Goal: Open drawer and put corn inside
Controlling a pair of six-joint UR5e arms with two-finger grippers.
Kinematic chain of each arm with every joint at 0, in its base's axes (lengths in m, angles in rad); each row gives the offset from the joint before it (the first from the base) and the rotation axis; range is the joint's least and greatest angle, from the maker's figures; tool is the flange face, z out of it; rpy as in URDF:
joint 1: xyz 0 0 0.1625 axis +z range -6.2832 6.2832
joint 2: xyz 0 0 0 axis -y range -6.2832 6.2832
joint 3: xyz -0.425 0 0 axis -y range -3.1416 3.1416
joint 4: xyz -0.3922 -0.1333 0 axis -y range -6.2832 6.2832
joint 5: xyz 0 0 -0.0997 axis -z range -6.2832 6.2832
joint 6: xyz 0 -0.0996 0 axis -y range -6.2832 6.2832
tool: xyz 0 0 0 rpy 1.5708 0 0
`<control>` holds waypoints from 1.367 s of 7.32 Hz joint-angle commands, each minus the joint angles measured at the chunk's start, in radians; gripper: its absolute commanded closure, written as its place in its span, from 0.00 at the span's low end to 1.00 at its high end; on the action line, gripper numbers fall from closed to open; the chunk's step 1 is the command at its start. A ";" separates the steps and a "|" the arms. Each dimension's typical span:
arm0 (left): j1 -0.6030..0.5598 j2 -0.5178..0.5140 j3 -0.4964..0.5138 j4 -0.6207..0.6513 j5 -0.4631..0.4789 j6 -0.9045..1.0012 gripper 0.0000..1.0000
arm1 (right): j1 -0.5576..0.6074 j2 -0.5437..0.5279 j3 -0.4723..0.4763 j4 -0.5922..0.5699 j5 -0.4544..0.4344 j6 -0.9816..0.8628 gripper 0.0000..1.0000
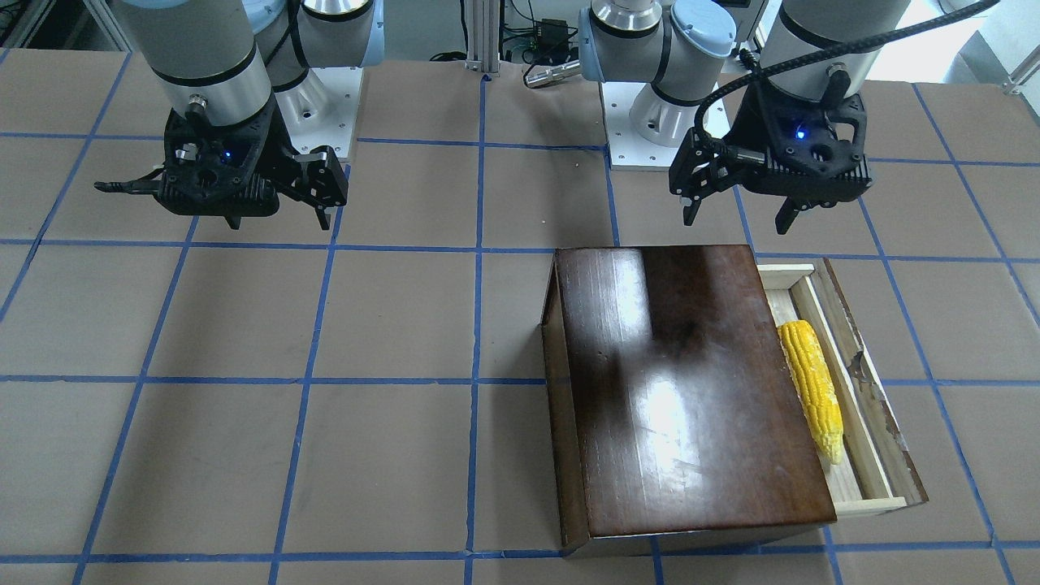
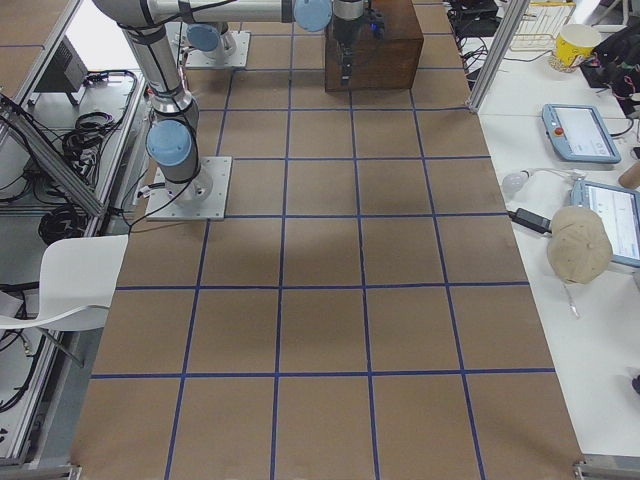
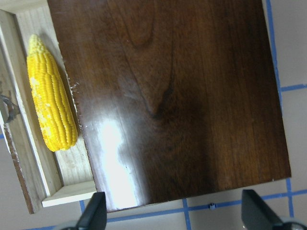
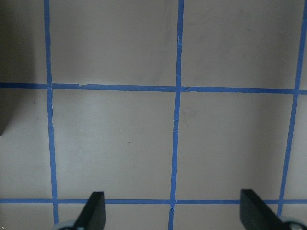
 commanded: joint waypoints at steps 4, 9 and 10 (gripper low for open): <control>0.016 -0.023 0.101 -0.110 0.001 -0.079 0.00 | 0.000 0.000 0.000 0.000 0.000 0.000 0.00; 0.025 -0.026 0.108 -0.157 -0.011 -0.111 0.00 | 0.000 0.000 0.000 0.000 0.000 0.000 0.00; 0.023 -0.025 0.108 -0.158 -0.006 -0.111 0.00 | 0.000 0.000 0.000 0.000 0.000 0.000 0.00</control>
